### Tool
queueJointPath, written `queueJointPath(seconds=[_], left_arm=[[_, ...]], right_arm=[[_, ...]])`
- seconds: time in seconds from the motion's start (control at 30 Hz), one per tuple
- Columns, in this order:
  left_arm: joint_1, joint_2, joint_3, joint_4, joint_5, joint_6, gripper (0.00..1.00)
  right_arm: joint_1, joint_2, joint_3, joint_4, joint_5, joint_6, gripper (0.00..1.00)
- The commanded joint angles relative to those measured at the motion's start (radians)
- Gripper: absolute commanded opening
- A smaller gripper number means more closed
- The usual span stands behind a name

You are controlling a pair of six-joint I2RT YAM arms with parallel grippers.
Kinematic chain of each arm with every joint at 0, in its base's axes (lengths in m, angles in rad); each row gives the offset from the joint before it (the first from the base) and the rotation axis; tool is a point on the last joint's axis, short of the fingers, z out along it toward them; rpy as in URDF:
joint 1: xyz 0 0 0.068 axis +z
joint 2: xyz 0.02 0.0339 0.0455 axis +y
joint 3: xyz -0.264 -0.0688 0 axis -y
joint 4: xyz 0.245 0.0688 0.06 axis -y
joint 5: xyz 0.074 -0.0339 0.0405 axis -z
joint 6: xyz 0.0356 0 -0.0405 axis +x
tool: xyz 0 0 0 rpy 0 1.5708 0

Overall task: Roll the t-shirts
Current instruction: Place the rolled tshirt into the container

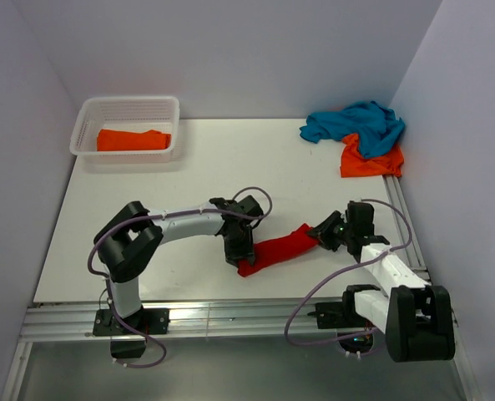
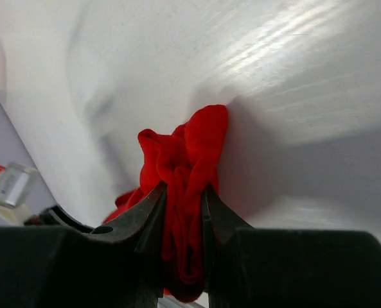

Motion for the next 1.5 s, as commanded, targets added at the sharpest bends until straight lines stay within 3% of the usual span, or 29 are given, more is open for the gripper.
queueJointPath(seconds=[0.0,0.27,0.43,0.57,0.73,0.83,1.03,1.23,1.47], left_arm=[[0.081,0.013,0.024,-0.236,-0.191,0.083,0.0],[0.267,-0.068,0.079,-0.302,-0.158,0.196,0.0],[0.415,-0.065,0.196,-0.348,-0.198,0.269,0.0],[0.537,-0.034,0.341,-0.412,-0.246,0.339,0.0],[0.713,0.05,0.636,-0.48,-0.275,0.387,0.0],[0.788,0.124,0.812,-0.512,-0.31,0.407,0.0],[0.911,0.236,0.946,-0.387,-0.327,0.451,0.0],[0.994,0.343,0.958,-0.169,-0.301,0.494,0.0],[1.008,0.481,1.141,-0.065,-0.309,0.543,0.0]], right_arm=[[0.077,0.024,0.107,0.037,0.128,-0.043,0.0],[0.206,0.13,0.258,0.129,0.213,-0.014,0.0],[0.327,0.314,0.492,0.129,0.248,0.023,0.0],[0.401,0.492,0.763,0.129,0.261,0.059,0.0],[0.486,0.758,1.176,0.094,0.271,0.092,0.0],[0.517,0.906,1.342,0.101,0.283,0.127,0.0],[0.554,1.208,1.764,0.178,0.282,0.235,0.0],[0.603,1.379,1.879,0.346,0.323,0.318,0.0],[0.631,1.437,1.915,0.377,0.3,0.304,0.0]])
